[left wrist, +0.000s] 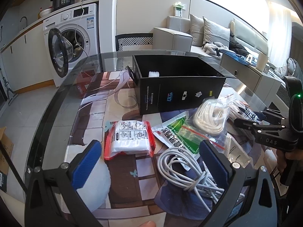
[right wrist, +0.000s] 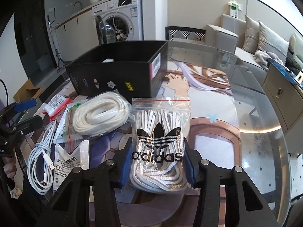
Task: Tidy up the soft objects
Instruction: 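Grasp the white cable with the left gripper while the right gripper holds the adidas bag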
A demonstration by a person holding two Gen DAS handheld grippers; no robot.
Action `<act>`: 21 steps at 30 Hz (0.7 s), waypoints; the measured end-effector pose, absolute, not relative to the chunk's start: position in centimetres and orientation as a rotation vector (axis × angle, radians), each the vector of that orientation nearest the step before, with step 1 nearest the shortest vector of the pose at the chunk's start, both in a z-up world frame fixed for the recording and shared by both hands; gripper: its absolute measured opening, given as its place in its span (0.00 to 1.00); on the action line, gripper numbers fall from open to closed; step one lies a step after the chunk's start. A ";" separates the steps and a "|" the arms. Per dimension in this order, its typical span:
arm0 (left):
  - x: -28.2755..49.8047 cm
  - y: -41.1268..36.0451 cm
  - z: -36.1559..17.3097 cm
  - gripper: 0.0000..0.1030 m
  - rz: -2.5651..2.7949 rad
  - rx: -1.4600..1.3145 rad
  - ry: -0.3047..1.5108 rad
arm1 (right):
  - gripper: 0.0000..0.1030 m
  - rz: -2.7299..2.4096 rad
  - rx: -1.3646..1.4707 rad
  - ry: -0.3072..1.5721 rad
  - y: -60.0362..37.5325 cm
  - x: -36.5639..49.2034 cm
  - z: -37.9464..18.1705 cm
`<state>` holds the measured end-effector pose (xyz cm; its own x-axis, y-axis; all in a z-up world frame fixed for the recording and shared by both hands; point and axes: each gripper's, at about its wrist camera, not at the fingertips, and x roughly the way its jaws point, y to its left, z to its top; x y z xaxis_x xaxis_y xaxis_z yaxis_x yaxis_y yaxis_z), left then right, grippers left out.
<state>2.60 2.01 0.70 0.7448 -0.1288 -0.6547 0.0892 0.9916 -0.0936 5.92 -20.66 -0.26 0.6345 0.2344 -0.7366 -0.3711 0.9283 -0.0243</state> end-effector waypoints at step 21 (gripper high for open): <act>-0.1 -1.2 -0.4 1.00 -0.154 -0.079 0.830 | 0.45 0.417 -0.174 0.675 -19.3 3.2 3.0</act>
